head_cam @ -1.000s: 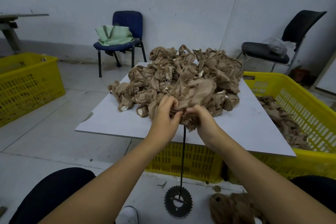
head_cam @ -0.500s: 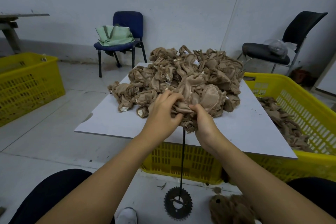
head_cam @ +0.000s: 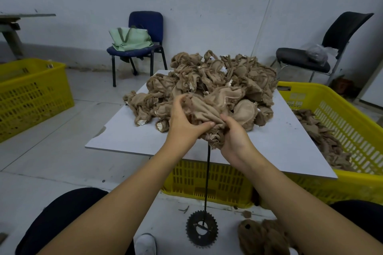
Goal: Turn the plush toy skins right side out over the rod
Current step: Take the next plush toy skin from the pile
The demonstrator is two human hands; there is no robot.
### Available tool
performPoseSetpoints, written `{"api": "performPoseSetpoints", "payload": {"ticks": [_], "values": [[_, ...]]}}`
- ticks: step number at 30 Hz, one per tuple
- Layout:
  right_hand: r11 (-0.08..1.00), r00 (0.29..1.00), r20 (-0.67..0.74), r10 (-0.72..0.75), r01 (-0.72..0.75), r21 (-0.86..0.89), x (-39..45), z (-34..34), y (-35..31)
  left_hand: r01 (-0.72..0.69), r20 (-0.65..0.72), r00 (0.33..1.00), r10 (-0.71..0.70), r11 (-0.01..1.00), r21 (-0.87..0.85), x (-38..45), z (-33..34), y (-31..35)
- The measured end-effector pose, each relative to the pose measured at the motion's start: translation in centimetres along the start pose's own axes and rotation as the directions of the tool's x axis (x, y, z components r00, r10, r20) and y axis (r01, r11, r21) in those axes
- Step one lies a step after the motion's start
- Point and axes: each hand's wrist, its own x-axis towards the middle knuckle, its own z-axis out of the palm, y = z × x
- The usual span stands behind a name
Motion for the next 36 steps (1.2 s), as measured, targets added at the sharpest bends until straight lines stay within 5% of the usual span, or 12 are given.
{"api": "performPoseSetpoints", "payload": {"ticks": [2,12,15,18,21,27,31,36], "values": [[0.999,0.999,0.038,0.006,-0.008,0.047,-0.1,-0.1,-0.3,0.140,0.093,0.988,-0.122,0.968,-0.208,0.0,0.0,0.1],[0.996,0.993,0.077,-0.085,0.083,0.035,0.5,0.4,-2.9,0.004,0.086,0.996,0.037,0.900,-0.436,2.2,-1.3,2.3],[0.995,0.988,0.127,-0.085,0.077,0.066,0.7,0.6,-3.3,0.161,0.173,0.980,-0.103,0.915,-0.371,2.7,-1.0,2.5],[0.997,0.976,0.207,-0.072,0.071,0.008,0.7,1.0,-4.0,0.381,0.336,0.911,-0.238,0.799,-0.465,2.9,-0.7,2.7],[0.985,0.968,0.240,-0.068,0.104,-0.140,0.8,1.4,-4.5,0.332,0.300,0.937,-0.176,0.710,-0.621,3.5,-0.2,2.9],[0.934,0.983,0.135,-0.121,0.159,-0.319,1.4,1.6,-4.8,0.199,0.203,0.972,-0.117,0.869,-0.452,4.1,0.9,2.5],[0.923,0.983,0.078,-0.167,0.183,-0.338,1.7,1.4,-4.8,0.325,0.425,0.896,-0.133,0.847,-0.420,4.4,1.6,2.2],[0.952,0.964,-0.041,-0.262,0.251,-0.177,1.8,1.0,-6.2,0.287,0.566,0.822,-0.067,0.907,-0.309,4.7,2.1,2.2]]}}
